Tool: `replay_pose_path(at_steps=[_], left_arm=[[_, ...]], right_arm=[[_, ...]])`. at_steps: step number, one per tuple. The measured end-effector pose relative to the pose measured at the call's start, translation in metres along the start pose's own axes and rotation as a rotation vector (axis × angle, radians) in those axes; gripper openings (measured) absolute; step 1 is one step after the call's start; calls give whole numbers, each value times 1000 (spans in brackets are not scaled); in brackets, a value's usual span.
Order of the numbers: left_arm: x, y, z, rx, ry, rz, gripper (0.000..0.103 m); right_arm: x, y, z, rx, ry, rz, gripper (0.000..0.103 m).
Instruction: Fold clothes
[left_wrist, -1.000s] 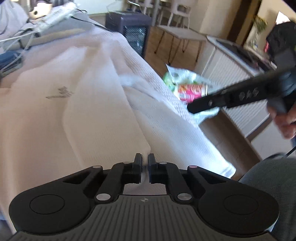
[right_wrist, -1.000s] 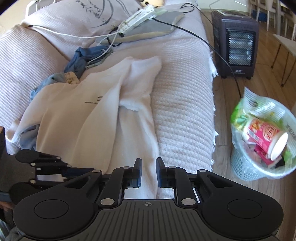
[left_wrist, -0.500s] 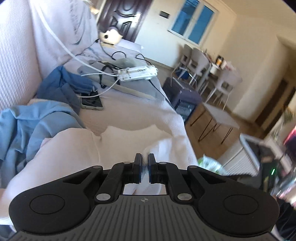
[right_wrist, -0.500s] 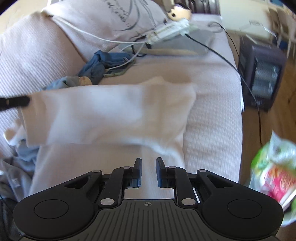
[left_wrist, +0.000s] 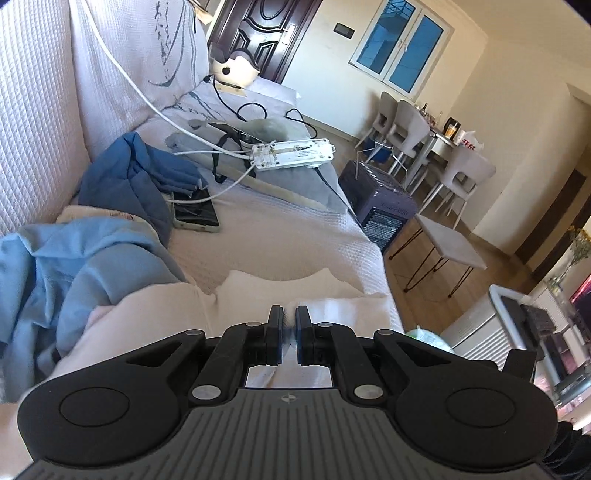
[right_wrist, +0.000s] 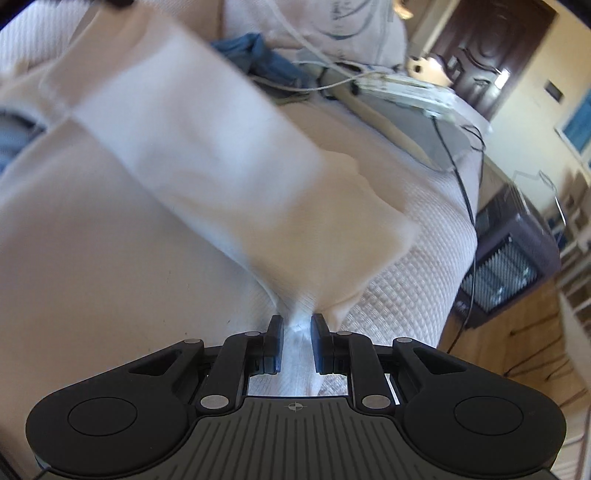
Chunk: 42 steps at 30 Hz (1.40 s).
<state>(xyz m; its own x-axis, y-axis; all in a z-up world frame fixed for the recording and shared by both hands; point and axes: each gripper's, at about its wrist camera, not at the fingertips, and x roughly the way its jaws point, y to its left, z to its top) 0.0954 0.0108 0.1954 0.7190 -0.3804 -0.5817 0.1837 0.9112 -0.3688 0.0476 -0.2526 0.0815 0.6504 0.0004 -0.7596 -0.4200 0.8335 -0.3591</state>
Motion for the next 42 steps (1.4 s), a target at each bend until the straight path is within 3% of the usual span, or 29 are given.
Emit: replay_pose_path(at_steps=[9, 11, 19, 21, 22, 28, 34, 37, 40, 42], left_arm=[[6, -10, 0, -3, 12, -27, 6], [5, -14, 1, 10, 8, -22, 6], [3, -20, -2, -15, 37, -83, 6], [15, -19, -12, -3, 65, -48, 6], [23, -19, -19, 9, 85, -17, 6], [56, -16, -57, 144, 236, 157, 6], [38, -14, -59, 172, 217, 181, 9], [27, -27, -56, 224, 178, 192, 10], [17, -44, -56, 281, 162, 198, 14], [11, -46, -57, 266, 163, 184, 14]], right_arm=[[14, 10, 1, -80, 15, -9, 19], [14, 8, 0, -96, 14, -11, 14], [-15, -38, -6, 45, 22, -43, 11], [-16, -53, -15, 98, 44, -46, 11], [-14, -59, -19, 125, 60, -45, 1], [8, -72, -38, 281, 108, -21, 1], [-15, -82, -22, 352, 10, -2, 3], [-31, -74, -5, 348, -59, 86, 4], [-24, -59, 9, 310, -65, 149, 5], [-12, -51, 12, 280, -45, 132, 5]])
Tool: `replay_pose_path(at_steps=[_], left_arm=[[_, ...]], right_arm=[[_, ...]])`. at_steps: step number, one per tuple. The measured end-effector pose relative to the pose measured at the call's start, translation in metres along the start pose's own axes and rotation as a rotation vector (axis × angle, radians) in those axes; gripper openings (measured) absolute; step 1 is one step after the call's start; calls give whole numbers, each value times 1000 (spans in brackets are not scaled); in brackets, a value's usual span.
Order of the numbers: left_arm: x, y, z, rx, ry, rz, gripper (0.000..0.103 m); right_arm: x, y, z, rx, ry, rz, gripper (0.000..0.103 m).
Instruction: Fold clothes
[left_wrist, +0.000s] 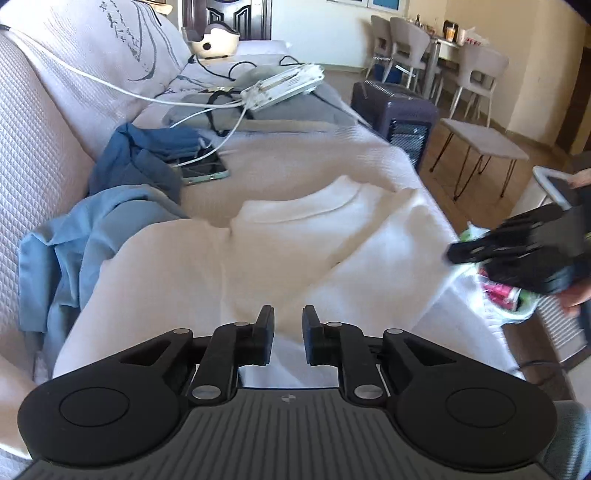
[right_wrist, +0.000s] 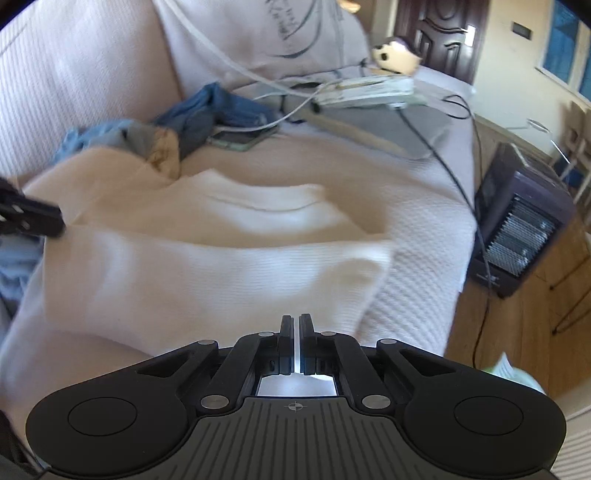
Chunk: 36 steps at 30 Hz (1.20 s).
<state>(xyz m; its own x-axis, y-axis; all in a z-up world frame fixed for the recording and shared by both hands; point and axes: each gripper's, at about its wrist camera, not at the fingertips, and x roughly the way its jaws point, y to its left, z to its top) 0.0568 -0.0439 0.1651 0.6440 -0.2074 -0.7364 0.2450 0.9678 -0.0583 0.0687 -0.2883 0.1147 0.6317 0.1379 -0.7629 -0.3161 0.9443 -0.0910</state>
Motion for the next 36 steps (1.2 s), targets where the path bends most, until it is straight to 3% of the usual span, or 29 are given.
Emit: replay_pose_path(at_steps=[4, 7, 11, 14, 21, 24, 31, 32, 34, 36], left_arm=[[-10, 1, -6, 17, -2, 53, 14], [-15, 6, -4, 0, -8, 25, 14], [-13, -4, 3, -24, -52, -131, 14], [10, -21, 1, 13, -42, -182, 15], [58, -18, -27, 31, 91, -48, 13], [68, -11, -36, 41, 110, -41, 11], [73, 4, -38, -68, 121, -65, 6], [68, 3, -38, -76, 114, -73, 8], [49, 5, -38, -119, 100, -104, 27], [24, 11, -41, -171, 65, -129, 35]], right_arm=[[30, 1, -10, -39, 91, -79, 5], [24, -10, -16, 18, 87, -66, 4], [9, -20, -13, 102, 78, -57, 5], [-1, -19, -8, 147, 39, -24, 6], [13, -18, -20, 162, 82, -57, 7], [17, -21, -24, 200, 82, -54, 7], [27, -15, -23, 205, 91, -94, 7], [27, -14, -23, 208, 90, -101, 7], [24, -10, -22, 210, 87, -119, 8], [18, -3, -20, 201, 83, -130, 8]])
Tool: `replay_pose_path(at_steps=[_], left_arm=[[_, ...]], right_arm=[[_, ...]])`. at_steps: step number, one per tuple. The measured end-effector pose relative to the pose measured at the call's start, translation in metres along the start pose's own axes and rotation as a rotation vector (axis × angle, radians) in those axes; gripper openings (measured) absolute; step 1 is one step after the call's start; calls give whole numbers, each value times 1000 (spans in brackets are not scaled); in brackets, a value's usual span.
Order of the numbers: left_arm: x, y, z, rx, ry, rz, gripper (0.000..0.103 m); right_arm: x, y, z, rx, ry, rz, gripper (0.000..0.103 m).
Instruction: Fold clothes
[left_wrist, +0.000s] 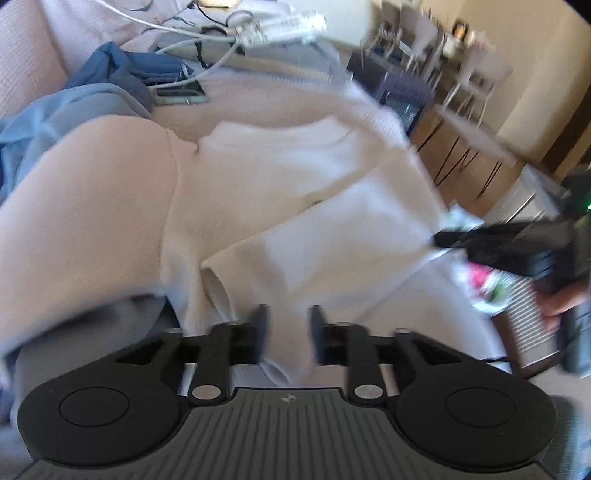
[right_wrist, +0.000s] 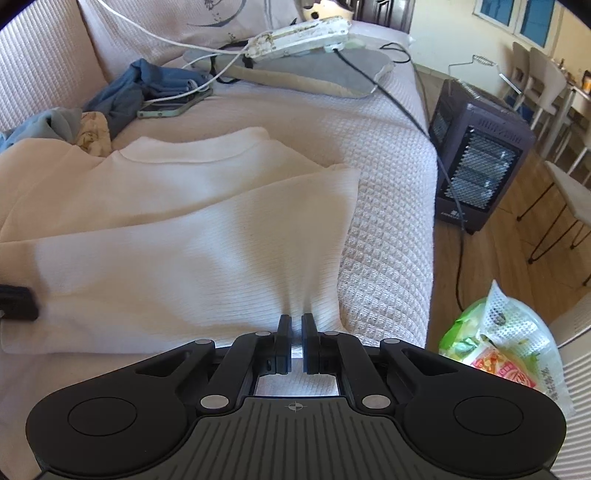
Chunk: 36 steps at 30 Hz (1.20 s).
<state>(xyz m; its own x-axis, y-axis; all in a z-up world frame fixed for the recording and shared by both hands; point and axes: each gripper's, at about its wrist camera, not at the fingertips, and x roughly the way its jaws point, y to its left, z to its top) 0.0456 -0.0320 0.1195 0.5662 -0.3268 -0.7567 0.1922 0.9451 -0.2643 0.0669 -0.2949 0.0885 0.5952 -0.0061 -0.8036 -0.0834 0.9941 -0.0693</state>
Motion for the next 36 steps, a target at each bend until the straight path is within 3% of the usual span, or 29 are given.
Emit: replay_pose_path(at_steps=[5, 7, 10, 14, 16, 21, 25, 28, 30, 36], left_arm=[[-69, 37, -17, -156, -130, 33, 36], [-98, 57, -27, -229, -220, 80, 36], [-128, 84, -45, -328, -321, 164, 36], [-142, 119, -64, -450, -327, 273, 35], [-147, 129, -73, -488, -336, 329, 35], [-147, 161, -76, -556, -339, 375, 36], [-137, 181, -71, -600, -348, 422, 34], [-131, 187, -66, -603, -356, 432, 16], [-129, 185, -64, -582, -361, 438, 13], [-150, 151, -48, -486, -408, 367, 9]], right_arm=[[-22, 24, -2, -70, -9, 73, 25], [-31, 35, -2, -89, -19, 126, 42], [-43, 55, -1, -135, -40, 181, 44], [-60, 90, 4, -282, -92, 164, 44], [-65, 101, 8, -322, -109, 168, 53], [-69, 118, 13, -371, -108, 170, 58], [-66, 121, 14, -385, -87, 167, 58], [-67, 117, 12, -379, -77, 157, 58], [-69, 113, 9, -380, -72, 147, 59], [-74, 94, 5, -368, -58, 119, 61]])
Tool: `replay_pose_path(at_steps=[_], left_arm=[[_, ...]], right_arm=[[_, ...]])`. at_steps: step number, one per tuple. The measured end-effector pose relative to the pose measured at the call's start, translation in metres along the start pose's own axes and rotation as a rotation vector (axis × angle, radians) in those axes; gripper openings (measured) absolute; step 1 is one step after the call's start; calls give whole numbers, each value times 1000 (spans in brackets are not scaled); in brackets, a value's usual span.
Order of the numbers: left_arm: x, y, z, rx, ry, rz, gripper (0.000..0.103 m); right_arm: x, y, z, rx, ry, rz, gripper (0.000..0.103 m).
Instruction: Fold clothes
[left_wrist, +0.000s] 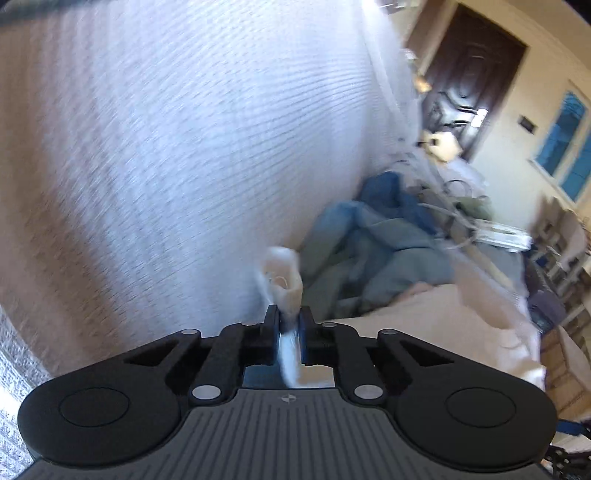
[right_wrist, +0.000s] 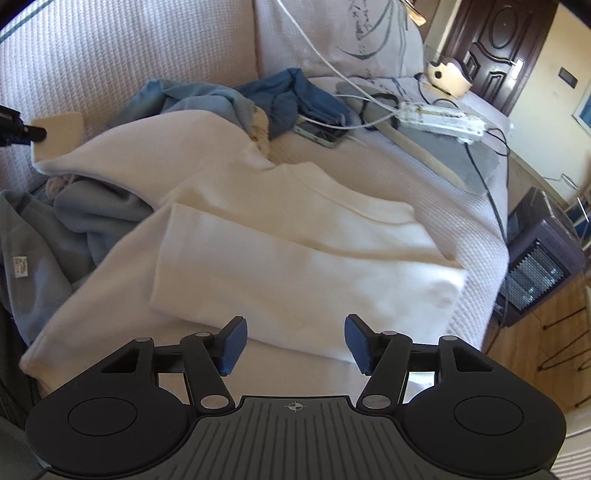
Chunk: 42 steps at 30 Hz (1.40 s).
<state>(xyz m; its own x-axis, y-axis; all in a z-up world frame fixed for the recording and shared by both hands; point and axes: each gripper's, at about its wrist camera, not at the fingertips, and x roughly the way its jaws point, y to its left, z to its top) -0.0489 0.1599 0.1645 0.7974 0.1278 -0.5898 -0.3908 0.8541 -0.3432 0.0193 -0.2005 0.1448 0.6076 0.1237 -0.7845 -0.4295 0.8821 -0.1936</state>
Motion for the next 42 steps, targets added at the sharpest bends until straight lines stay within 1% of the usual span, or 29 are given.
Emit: replay_pose_path(at_steps=[2, 6, 8, 10, 13, 14, 17, 19, 21, 24, 26, 29, 31, 33, 34, 36, 38, 40, 42], left_arm=[[-16, -16, 7, 14, -27, -79, 9], [-42, -62, 23, 88, -69, -260, 9], [-48, -94, 27, 154, -79, -364, 9], [-49, -129, 25, 228, -74, -437, 9], [-45, -183, 11, 332, -34, -555, 9], [-43, -200, 4, 360, -19, -584, 9], [-35, -243, -23, 430, 30, -650, 9], [-21, -269, -47, 469, 78, -676, 9], [-8, -286, -74, 498, 142, -688, 9], [12, -301, -114, 533, 230, -681, 9], [24, -301, -129, 534, 272, -675, 9], [38, -299, -147, 546, 331, -672, 15], [52, -300, -151, 567, 364, -658, 20], [50, -291, -149, 573, 375, -646, 33], [49, -285, -148, 576, 379, -636, 36], [44, -269, -142, 573, 382, -608, 36], [38, -246, -129, 536, 362, -559, 36], [38, -223, -113, 489, 323, -486, 36], [41, -205, -101, 460, 286, -414, 35]], right_arm=[[-4, -6, -3, 8, -3, 0, 62], [-12, -18, -12, 23, -21, -16, 64], [-15, -24, -17, 42, -32, -20, 64], [-19, -30, -24, 64, -41, -25, 64], [-24, -40, -36, 92, -40, -34, 65], [-27, -44, -41, 99, -35, -39, 65], [-35, -57, -57, 119, -21, -62, 65], [-40, -68, -68, 148, -8, -77, 65], [-44, -78, -80, 177, 8, -94, 65], [-48, -90, -96, 205, 38, -119, 65], [-49, -97, -105, 226, 57, -126, 65], [-47, -103, -114, 241, 79, -132, 65], [-44, -103, -114, 245, 80, -134, 65], [-43, -104, -112, 247, 68, -128, 65], [-42, -104, -111, 247, 61, -125, 65], [-41, -105, -108, 246, 47, -117, 65], [-39, -106, -102, 246, 29, -107, 65], [-35, -107, -96, 260, 7, -87, 65], [-31, -108, -89, 300, -3, -59, 64]])
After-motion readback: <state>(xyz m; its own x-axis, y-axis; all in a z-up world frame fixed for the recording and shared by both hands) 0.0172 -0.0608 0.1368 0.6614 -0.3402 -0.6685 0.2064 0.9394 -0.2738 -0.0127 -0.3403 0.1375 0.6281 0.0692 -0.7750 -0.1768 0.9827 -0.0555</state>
